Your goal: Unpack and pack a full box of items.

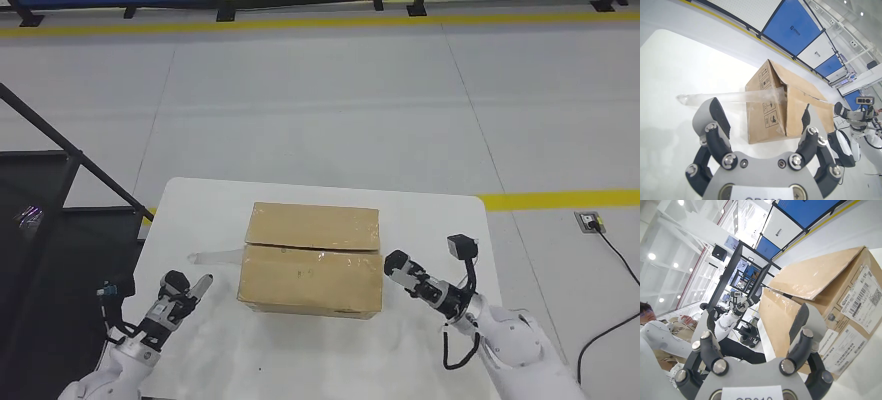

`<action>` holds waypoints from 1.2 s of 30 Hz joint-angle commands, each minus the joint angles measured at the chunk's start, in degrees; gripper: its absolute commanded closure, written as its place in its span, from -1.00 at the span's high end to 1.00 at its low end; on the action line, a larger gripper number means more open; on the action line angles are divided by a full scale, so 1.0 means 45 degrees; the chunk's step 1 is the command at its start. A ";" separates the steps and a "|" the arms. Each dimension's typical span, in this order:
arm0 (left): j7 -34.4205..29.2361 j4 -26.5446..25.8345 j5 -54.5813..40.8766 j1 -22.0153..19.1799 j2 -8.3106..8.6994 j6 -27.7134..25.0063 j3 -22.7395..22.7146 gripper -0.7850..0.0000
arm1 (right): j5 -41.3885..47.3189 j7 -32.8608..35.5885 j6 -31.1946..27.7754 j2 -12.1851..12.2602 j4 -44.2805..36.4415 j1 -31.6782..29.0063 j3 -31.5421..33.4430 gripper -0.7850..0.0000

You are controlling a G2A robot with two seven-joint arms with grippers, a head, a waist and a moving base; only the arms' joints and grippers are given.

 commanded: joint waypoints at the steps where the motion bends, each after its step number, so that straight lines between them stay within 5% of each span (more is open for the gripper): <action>1: -0.0121 0.0013 -0.0213 -0.0040 0.0008 -0.0027 -0.0027 1.00 | -0.0100 -0.0128 0.0052 -0.0003 0.0318 0.0227 -0.0007 1.00; 18: -0.0793 0.0335 -0.0955 -0.0288 0.0056 0.0067 0.0073 1.00 | 0.1971 0.1587 -0.0186 -0.0055 0.1791 0.1481 -0.0788 1.00; 26: -0.0803 0.0393 -0.0761 -0.0678 0.0061 0.0540 0.0277 1.00 | 0.4532 0.4321 -0.1073 0.0273 0.0660 0.0734 -0.0187 1.00; 36: -0.1465 0.0321 -0.0437 -0.0883 0.0134 -0.0417 0.0609 1.00 | 0.5633 0.6617 0.0984 0.1139 -0.2357 -0.0461 -0.0086 1.00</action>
